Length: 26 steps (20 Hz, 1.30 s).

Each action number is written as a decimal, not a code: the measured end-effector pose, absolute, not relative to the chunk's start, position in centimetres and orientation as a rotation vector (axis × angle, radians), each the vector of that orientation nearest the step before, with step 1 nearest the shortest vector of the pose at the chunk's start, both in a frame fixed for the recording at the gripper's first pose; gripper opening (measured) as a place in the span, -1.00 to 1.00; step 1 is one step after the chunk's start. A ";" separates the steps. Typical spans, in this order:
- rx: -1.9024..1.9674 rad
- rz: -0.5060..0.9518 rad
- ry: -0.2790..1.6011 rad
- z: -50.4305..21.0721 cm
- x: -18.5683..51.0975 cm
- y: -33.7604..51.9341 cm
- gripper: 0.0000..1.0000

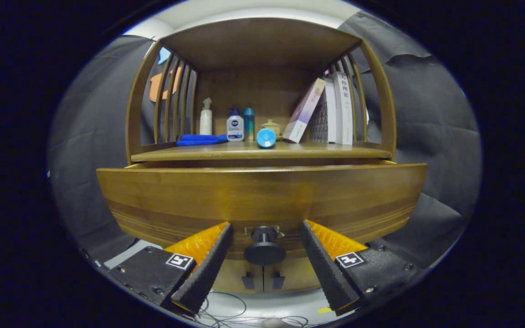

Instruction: Pull open the drawer, take out the items inside it, and place them on the countertop above the cabinet.

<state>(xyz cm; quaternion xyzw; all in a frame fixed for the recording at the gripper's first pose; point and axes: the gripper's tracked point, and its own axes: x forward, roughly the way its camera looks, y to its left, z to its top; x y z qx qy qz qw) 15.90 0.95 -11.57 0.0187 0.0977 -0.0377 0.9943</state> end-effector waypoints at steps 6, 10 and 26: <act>0.040 -0.071 0.195 -11.3 19.4 0.7 0.98; 0.045 -0.069 0.215 -11.4 21.1 0.7 0.98; 0.055 -0.077 0.287 -11.4 22.3 0.8 0.98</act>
